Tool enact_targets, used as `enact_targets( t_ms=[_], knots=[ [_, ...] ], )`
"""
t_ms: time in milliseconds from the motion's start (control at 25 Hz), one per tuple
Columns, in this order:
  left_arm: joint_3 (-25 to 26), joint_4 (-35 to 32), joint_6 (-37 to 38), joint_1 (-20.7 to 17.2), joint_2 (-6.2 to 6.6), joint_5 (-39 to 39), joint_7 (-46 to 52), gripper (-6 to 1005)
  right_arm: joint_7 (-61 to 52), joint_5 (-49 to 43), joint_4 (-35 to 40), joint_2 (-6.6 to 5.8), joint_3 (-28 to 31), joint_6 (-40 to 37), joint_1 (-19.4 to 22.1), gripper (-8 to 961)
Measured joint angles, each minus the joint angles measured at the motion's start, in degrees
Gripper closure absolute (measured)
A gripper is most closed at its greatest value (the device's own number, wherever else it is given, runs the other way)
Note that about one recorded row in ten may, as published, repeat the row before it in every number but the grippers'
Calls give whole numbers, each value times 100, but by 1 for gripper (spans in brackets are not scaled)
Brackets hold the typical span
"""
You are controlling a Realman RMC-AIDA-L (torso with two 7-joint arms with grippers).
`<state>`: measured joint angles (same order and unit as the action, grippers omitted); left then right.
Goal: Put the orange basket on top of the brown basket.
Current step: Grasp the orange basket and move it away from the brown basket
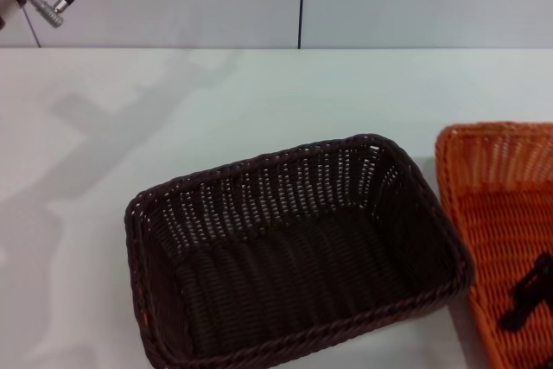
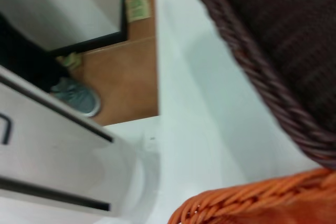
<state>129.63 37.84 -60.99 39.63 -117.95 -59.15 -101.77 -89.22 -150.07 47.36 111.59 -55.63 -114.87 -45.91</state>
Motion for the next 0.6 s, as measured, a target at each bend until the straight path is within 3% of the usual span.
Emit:
enact_targets(
  t_ms=[160,360,480,560,600],
  knots=[
    [1,36,105,2,6,-8,-2,140,4,41,-176,188,-426,-146,-64,239],
    [13,50,223,2,10,11,-3,140,42,202,-277,274,-606,-291,-136,240],
    [48,54,256,1,11,11,-5,140,56,338,-253,249,-537,-439,-154,240],
    [112,18,255,0,10,11,-6,140,60,461,-81,134,-259,-611,-161,240],
    [112,18,255,0,10,11,-6,140,60,461,-81,134,-259,-611,-161,240]
  ],
)
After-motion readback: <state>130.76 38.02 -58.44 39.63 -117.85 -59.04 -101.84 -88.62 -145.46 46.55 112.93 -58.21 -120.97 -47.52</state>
